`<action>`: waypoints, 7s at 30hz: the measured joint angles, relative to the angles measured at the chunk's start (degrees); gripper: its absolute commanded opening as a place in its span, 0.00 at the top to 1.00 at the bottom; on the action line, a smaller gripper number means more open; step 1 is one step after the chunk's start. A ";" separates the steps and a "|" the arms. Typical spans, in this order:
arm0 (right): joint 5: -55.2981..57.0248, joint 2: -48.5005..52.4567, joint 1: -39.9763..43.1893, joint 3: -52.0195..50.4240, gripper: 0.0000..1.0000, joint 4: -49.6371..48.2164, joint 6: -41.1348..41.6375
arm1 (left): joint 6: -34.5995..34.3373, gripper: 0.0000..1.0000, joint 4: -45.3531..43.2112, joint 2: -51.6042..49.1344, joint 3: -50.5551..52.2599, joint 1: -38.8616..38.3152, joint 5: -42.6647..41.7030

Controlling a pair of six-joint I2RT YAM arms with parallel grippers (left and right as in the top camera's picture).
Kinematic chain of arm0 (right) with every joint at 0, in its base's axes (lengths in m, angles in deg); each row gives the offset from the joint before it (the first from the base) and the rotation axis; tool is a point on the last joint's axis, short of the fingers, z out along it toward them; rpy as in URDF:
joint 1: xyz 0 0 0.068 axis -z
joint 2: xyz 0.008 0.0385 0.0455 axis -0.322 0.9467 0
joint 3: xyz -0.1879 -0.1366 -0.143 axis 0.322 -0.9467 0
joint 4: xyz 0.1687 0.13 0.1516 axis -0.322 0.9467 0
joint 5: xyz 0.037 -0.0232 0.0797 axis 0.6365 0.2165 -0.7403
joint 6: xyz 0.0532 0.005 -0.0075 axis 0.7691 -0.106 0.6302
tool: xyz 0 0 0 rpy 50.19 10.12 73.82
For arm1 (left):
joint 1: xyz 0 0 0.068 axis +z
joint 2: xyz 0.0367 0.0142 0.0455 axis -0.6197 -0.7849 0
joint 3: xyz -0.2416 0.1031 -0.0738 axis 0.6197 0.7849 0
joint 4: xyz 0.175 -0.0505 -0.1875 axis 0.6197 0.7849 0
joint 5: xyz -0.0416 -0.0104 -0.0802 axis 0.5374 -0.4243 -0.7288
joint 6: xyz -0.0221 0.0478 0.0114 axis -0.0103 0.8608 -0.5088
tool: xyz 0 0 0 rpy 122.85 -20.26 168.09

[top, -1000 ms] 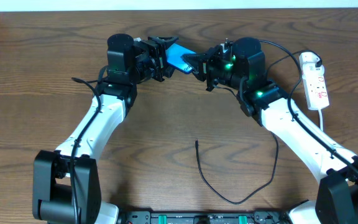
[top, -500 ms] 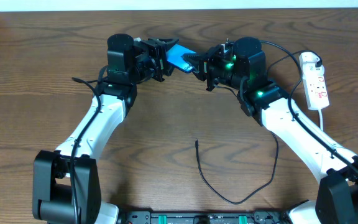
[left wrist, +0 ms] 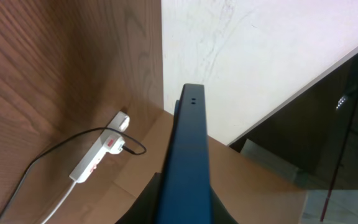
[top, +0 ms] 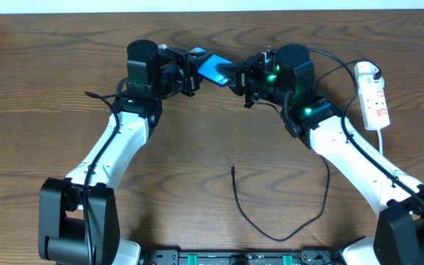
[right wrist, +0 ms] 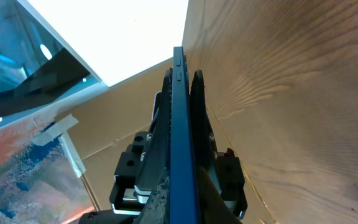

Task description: Plug charger to phone and switch on socket

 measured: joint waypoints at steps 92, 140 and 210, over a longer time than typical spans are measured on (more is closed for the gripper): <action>11.78 13.51 -5.33 25.38 0.01 66.97 -76.63 | 55.36 0.93 1.60 0.00 2.27 28.92 -45.97; 18.56 20.98 -20.02 10.34 0.22 66.25 -60.52 | 56.87 0.93 1.57 0.00 2.27 28.92 -45.97; -37.05 25.73 -0.66 11.19 0.99 24.17 -78.82 | 49.35 0.93 -5.70 0.00 2.36 28.94 -40.68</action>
